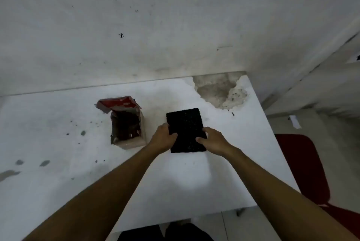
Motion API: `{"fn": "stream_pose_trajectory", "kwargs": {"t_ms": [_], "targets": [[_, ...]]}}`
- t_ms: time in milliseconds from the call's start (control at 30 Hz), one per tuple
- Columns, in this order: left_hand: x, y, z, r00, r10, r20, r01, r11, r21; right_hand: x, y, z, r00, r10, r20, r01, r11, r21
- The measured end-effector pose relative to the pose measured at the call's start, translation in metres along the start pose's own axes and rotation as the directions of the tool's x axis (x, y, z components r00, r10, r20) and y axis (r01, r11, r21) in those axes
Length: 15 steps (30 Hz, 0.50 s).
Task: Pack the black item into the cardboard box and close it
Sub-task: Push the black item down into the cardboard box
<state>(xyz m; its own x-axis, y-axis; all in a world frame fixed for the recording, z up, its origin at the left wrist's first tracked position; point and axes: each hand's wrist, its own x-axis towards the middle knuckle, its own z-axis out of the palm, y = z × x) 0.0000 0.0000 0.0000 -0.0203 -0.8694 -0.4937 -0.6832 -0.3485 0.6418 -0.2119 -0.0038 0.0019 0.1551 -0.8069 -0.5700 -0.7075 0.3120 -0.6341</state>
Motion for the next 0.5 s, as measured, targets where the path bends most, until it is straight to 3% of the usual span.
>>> {"fn": "stream_pose_trajectory", "kwargs": {"t_ms": [167, 300, 500], "targets": [[0.013, -0.01, 0.018, 0.993, -0.117, 0.026, 0.119, 0.988, -0.102, 0.018, 0.01, 0.024, 0.998, 0.053, -0.039, -0.049, 0.993, 0.105], [0.021, -0.016, 0.025, 0.983, -0.181, 0.019, 0.181, 0.964, -0.193, 0.029, 0.02, 0.033, 0.985, 0.121, -0.125, -0.117, 0.992, 0.037], [0.017, -0.021, 0.032, 0.96, -0.277, 0.029, 0.266, 0.881, -0.392, 0.03, 0.022, 0.039, 0.973, 0.213, -0.086, -0.174, 0.928, 0.331]]}}
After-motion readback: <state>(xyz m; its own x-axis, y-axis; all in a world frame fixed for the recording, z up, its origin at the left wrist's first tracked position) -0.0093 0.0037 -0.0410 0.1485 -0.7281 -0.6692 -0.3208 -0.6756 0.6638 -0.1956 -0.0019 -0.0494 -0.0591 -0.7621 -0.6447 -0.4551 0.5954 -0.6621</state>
